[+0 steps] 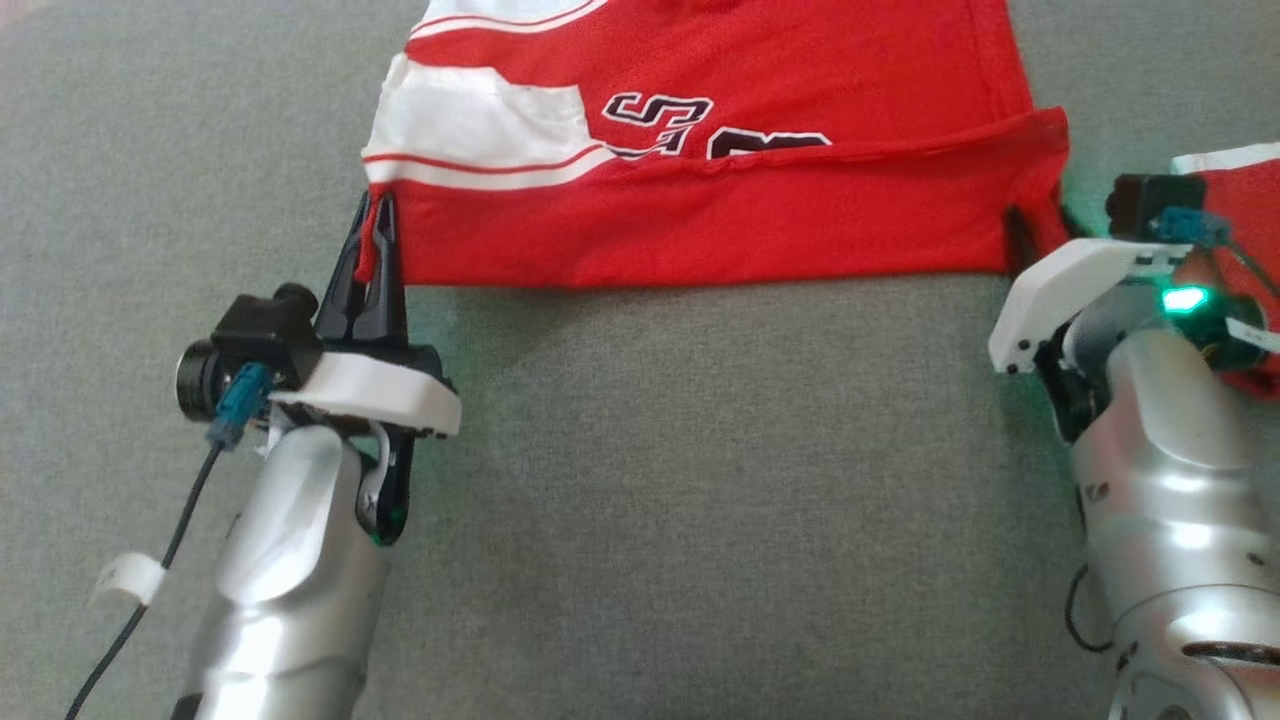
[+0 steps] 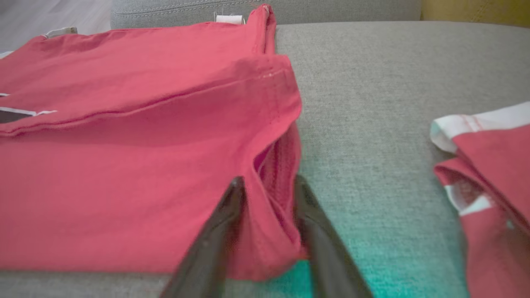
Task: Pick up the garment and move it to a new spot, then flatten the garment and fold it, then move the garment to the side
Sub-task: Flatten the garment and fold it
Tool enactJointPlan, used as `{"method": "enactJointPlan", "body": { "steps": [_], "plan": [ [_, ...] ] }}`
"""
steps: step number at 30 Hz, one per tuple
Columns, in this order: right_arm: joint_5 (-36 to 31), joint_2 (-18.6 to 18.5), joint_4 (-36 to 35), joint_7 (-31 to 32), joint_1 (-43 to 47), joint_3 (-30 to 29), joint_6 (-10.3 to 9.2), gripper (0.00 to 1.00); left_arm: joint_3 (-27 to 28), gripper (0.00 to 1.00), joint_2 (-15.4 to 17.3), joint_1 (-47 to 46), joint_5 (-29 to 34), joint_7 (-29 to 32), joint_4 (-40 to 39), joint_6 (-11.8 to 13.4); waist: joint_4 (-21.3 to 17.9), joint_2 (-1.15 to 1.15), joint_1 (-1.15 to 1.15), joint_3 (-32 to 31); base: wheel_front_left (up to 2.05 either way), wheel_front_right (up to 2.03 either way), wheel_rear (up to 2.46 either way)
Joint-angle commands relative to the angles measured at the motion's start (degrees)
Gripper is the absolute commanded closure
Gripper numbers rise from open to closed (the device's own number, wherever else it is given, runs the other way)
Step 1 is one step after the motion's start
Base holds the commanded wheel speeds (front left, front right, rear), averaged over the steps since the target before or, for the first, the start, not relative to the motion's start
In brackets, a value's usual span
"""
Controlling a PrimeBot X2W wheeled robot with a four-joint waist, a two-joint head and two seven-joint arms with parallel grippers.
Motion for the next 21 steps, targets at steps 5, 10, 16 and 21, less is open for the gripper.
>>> {"method": "enactJointPlan", "body": {
  "steps": [5,10,16,21],
  "plan": [
    [1.5,0.5,3.0,-3.7,1.0,1.3,-0.04,1.00,1.3,1.00,2.5,0.8,1.1,-0.4,2.0,0.5,-1.4,0.00,0.00,-2.5,0.00,0.00,0.00],
    [4.0,0.5,4.5,-7.7,2.9,1.8,-0.04,1.00,0.8,1.00,3.7,2.8,0.9,1.2,5.6,0.0,-2.7,0.00,0.00,-6.2,0.00,0.00,0.00],
    [7.6,0.5,4.7,-9.4,7.6,3.7,-0.04,1.00,-0.8,1.00,4.8,7.3,0.5,4.8,8.1,-1.2,-3.7,0.00,0.00,-11.6,0.00,0.00,0.00],
    [11.7,0.5,2.7,-7.6,12.1,6.2,-0.04,1.00,-1.8,1.00,6.0,12.0,-0.5,8.3,6.4,-2.1,-4.6,0.00,0.00,-14.8,0.00,0.00,0.00]
  ]
}}
